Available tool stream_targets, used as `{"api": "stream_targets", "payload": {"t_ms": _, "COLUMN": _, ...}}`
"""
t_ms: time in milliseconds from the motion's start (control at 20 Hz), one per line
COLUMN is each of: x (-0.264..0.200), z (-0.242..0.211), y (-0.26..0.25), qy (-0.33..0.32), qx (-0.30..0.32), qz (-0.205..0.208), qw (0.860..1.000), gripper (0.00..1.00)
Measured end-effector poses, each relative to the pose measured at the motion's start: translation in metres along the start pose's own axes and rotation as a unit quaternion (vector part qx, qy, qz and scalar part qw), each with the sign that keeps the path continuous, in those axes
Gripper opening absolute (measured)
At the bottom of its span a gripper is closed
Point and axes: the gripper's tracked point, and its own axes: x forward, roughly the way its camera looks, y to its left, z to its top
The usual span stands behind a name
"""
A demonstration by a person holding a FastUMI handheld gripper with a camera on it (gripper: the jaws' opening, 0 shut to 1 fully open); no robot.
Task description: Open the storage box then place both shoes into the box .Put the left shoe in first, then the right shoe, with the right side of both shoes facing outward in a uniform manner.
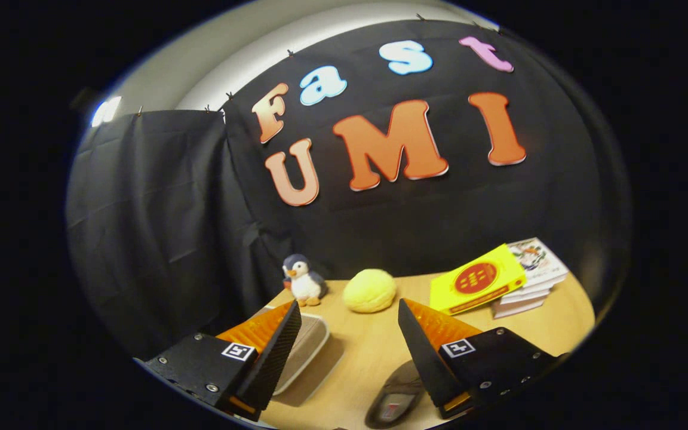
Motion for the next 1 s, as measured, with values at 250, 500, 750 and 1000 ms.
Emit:
{"api": "stream_targets", "payload": {"t_ms": 250, "x": 0.012, "z": -0.066, "y": 0.033, "qy": 0.125, "qx": 0.106, "qz": 0.078, "qw": 0.983, "gripper": 0.97}}
{"api": "stream_targets", "payload": {"t_ms": 500, "x": 0.018, "z": -0.126, "y": 0.048, "qy": 0.230, "qx": 0.164, "qz": 0.101, "qw": 0.954, "gripper": 0.97}}
{"api": "stream_targets", "payload": {"t_ms": 750, "x": 0.038, "z": -0.159, "y": 0.070, "qy": 0.277, "qx": 0.205, "qz": 0.146, "qw": 0.927, "gripper": 0.97}}
{"api": "stream_targets", "payload": {"t_ms": 1000, "x": 0.044, "z": -0.180, "y": 0.087, "qy": 0.291, "qx": 0.230, "qz": 0.187, "qw": 0.910, "gripper": 0.97}}
